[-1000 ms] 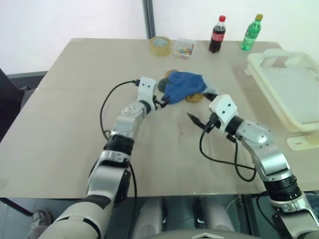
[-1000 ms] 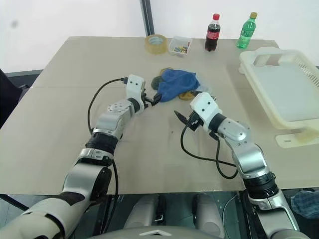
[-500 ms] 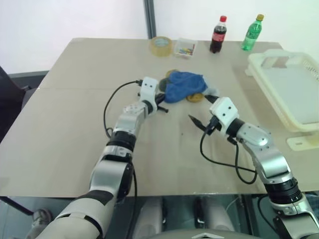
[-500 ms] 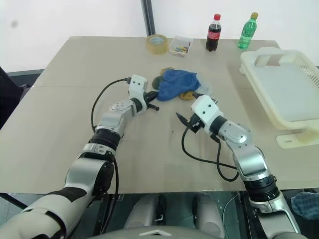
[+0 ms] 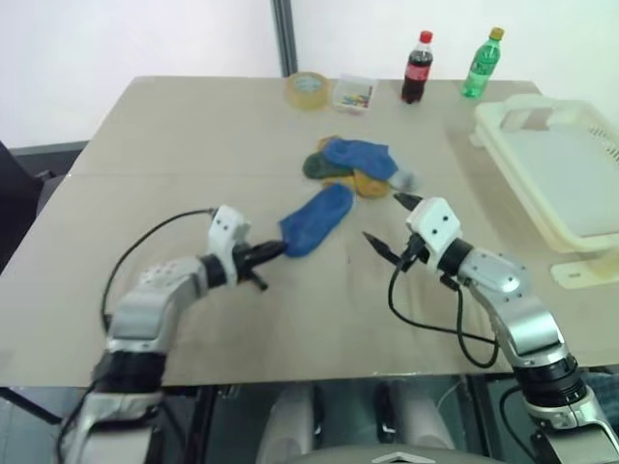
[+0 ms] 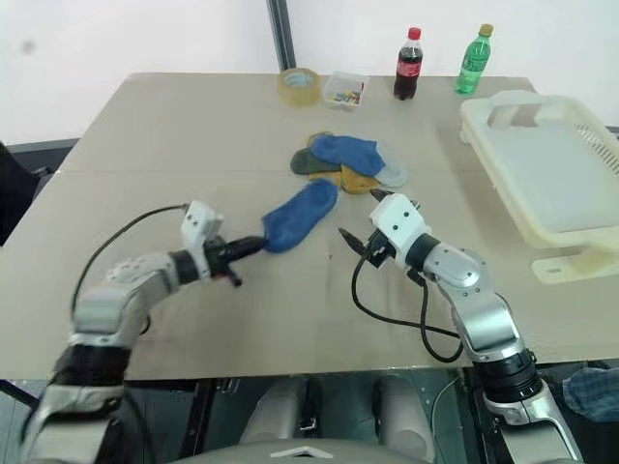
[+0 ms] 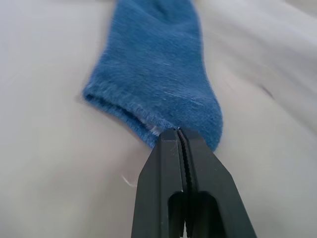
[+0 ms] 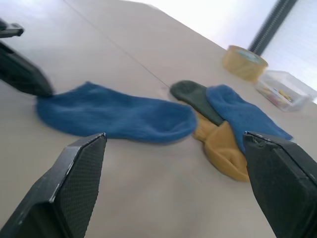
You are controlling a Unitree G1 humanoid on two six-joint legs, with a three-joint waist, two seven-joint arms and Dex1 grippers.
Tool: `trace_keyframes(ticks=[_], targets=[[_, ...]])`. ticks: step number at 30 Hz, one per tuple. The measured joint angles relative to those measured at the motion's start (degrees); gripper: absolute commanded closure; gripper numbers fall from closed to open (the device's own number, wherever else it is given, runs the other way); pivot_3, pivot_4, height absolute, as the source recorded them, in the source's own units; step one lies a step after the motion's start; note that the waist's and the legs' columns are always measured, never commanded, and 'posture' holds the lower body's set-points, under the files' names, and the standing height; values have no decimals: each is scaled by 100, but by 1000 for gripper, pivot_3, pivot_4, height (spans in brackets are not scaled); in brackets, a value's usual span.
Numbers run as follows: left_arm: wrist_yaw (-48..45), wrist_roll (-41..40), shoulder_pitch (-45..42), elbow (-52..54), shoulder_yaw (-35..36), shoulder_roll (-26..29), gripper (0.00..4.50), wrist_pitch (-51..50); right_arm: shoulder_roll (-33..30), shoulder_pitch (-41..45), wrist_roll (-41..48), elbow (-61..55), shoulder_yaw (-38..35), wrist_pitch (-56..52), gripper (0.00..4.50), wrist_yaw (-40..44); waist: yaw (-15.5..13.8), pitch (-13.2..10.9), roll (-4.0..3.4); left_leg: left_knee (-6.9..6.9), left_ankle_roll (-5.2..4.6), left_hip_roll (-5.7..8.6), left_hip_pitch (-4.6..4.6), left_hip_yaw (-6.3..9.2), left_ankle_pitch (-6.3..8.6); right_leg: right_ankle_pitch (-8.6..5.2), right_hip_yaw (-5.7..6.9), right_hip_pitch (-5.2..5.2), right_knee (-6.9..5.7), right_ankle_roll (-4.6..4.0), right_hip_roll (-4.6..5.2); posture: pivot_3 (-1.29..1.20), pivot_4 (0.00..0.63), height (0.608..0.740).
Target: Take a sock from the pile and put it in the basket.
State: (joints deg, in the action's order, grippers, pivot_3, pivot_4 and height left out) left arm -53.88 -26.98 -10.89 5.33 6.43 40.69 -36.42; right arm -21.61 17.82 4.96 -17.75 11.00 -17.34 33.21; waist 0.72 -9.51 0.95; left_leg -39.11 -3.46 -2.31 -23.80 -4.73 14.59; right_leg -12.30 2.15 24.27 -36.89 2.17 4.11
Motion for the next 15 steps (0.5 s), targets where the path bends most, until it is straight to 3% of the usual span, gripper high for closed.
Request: trace_keyframes(ticks=[1,5,6,7,9,15], targets=[[-366,-144,323,124,141,423,4459,-52,-13,-8,60,-8,49,-10,0,107,14,0,0,1,1,-2,-1,0,1,0,0,4,0,-1,0,0,150,740],[-1062,-249,723,33,516,1153,4459,21,-87,-55,187,-10,276,-229,0,430,-15,-6,-10,4,2,-1,-5,1,1,-3,6,16,0,-5,6,0,150,740],[-1183,-259,716,2,581,1205,3937,67,-82,-49,188,-7,396,-269,0,498,-22,-7,-11,4,1,1,-5,0,1,-3,7,16,0,-5,10,0,150,740],[-1272,-257,678,-88,614,1231,3722,125,-23,6,197,67,518,-344,0,551,-11,-6,-11,4,1,2,-5,-3,1,-2,5,16,0,-4,11,0,150,740],[-1324,-225,645,-211,615,1261,2555,272,63,157,200,290,634,-393,0,591,5,-7,-10,4,0,3,-8,-6,1,-2,3,19,1,-4,10,0,150,740],[-724,-34,657,-66,688,1083,2445,401,816,994,251,1564,704,-544,0,635,25,-7,-10,20,20,0,-11,-15,-11,-1,-7,26,-3,-6,1,0,150,740]])
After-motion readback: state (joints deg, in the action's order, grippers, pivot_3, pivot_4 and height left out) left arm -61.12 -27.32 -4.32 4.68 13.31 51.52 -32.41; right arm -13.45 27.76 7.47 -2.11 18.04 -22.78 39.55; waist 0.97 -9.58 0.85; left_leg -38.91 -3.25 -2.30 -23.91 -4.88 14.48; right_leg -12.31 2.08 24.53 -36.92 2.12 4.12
